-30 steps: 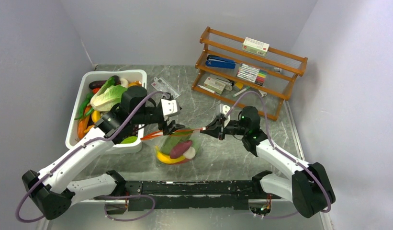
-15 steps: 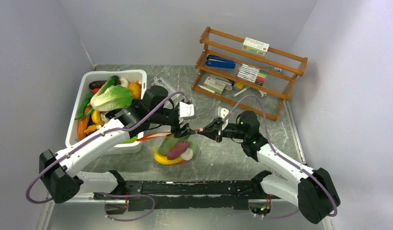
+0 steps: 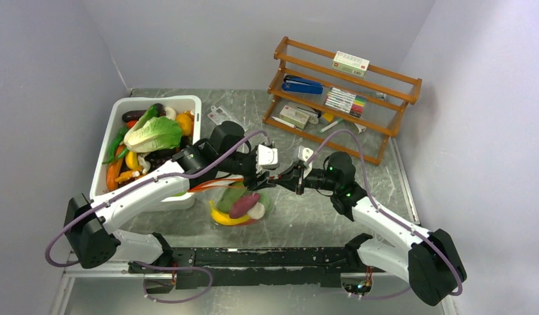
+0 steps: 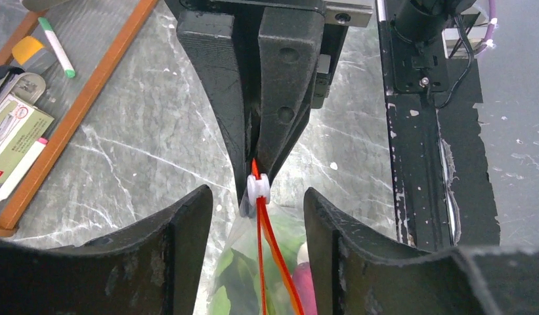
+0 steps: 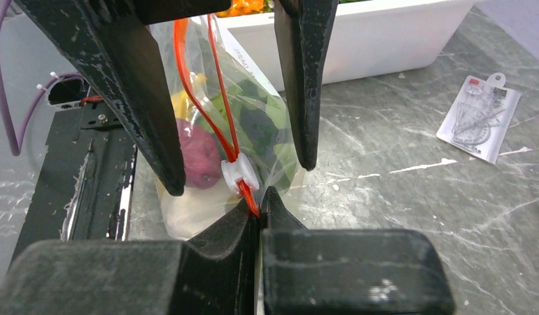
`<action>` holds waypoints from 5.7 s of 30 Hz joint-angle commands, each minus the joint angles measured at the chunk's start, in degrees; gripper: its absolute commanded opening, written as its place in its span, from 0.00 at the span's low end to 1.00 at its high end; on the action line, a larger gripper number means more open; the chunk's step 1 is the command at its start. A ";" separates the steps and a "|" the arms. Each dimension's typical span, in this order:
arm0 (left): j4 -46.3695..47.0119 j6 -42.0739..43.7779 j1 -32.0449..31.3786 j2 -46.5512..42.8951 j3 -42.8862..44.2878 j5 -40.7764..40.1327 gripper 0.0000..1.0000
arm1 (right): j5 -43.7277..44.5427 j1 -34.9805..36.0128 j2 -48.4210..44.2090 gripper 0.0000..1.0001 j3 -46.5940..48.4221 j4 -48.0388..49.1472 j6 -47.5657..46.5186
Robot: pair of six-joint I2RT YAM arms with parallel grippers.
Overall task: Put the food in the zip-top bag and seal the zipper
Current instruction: Zip the zipper food storage bag at the center of the board, then place the zipper food storage bag at the center of the board.
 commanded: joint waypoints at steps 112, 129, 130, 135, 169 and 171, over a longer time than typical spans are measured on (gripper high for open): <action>-25.01 7.14 8.49 -8.18 3.57 -15.21 0.07 | 20.13 0.68 -14.98 0.00 -0.38 -2.14 -3.72; -29.37 5.81 10.62 -13.43 2.15 -16.30 0.07 | 26.49 -5.25 -16.05 0.00 -4.19 2.27 2.19; -29.14 5.66 10.60 -13.66 1.94 -16.38 0.07 | 26.95 -5.88 -16.09 0.00 -4.34 2.45 2.49; -29.83 5.65 10.61 -14.05 2.35 -16.25 0.07 | 29.93 -8.99 -18.04 0.00 -5.49 3.00 4.11; -22.71 9.27 10.92 -13.21 2.63 -19.79 0.07 | 26.02 -16.80 -11.71 0.00 -5.28 10.73 10.54; -20.98 11.25 11.44 -10.15 6.49 -21.62 0.07 | 26.33 -16.87 -7.97 0.00 -2.68 12.08 9.91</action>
